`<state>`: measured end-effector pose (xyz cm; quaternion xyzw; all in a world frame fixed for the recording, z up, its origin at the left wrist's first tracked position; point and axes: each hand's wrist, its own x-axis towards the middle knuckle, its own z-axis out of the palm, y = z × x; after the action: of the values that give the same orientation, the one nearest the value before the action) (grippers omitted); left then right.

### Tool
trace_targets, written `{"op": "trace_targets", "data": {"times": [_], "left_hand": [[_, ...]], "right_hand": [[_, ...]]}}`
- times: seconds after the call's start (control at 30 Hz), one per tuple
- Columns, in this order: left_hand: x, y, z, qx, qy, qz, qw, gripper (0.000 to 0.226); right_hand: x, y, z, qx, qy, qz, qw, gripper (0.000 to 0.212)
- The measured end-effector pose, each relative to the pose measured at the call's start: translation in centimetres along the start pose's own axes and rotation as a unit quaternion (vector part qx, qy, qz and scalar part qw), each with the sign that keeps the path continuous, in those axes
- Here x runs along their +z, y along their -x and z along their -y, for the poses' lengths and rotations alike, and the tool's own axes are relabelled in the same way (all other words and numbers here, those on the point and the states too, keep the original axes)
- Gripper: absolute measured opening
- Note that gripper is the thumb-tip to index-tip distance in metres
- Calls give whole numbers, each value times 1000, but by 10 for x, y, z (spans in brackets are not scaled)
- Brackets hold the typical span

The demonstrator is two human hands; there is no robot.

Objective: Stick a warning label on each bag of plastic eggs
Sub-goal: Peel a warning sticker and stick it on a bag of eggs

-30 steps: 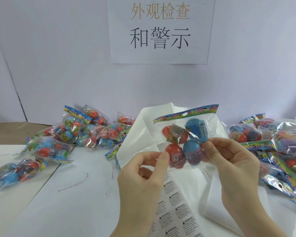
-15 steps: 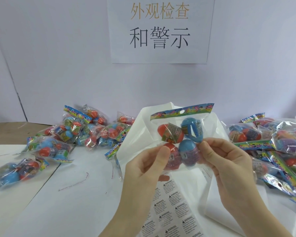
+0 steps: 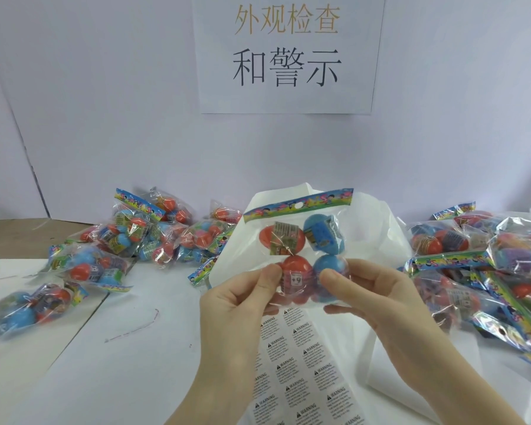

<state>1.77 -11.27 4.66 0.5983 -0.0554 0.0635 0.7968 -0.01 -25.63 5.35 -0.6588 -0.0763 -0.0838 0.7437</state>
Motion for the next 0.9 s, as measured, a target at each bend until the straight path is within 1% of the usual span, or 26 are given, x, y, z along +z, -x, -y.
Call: {"op": "trace_targets", "data": {"times": [0.07,0.13,0.17,0.2,0.23,0.27,0.3,0.37,0.4,0.43,0.47,0.53,0.57,0.6,0.63,0.7,0.77,0.83,0.87,0.9], "left_hand": [[2,1,1,-3,-8,-6,1000,24],[4,1,3,-2,-17,-22,1000,34],[5,1,3,3,-22,-39,999,38],[5,1,3,11,-25,-53,998,37],[5,1,2,19,-25,-56,998,32],[5,1,2,24,-26,-41,999,29],[5,2,1,24,-34,-9,999,29],[7,4,2,-1,-35,81,996,36],[8,6,1,-19,-25,122,992,39],[9,7,2,-30,-10,148,988,43],[9,7,3,-40,13,150,988,43],[6,3,4,-50,45,104,992,33],[4,1,4,-55,51,81,994,34],[2,-1,3,-61,67,64,994,39],[0,-3,3,-69,93,54,992,40],[-1,-4,0,-82,134,46,987,35],[0,-5,-1,-86,143,39,985,42],[-2,-5,-1,-87,152,32,984,43],[-3,-5,-2,-87,156,34,983,40],[-3,-5,-4,-86,151,38,984,37]], "right_hand": [[3,0,0,-22,8,-20,1000,24],[5,1,-1,-57,5,-82,995,34],[5,2,-3,-81,16,-125,989,32],[5,2,-5,-109,59,-172,977,29],[5,2,-7,-137,128,-213,959,28],[5,1,-10,-167,198,-244,934,29],[6,1,-13,-202,258,-258,909,33],[9,0,-19,-285,339,-248,861,39],[10,0,-23,-327,367,-229,840,36],[12,0,-25,-359,387,-200,826,32],[14,1,-28,-379,399,-163,819,31],[16,3,-30,-398,397,-81,823,39],[17,4,-30,-397,379,-51,834,43],[18,6,-29,-394,356,-36,846,43],[19,7,-27,-394,335,-37,855,40],[20,8,-24,-395,310,-81,861,31],[19,7,-21,-372,292,-150,868,26],[19,6,-16,-290,238,-197,906,31],[18,5,-15,-237,200,-198,930,34],[16,4,-14,-190,156,-184,952,33]]}}
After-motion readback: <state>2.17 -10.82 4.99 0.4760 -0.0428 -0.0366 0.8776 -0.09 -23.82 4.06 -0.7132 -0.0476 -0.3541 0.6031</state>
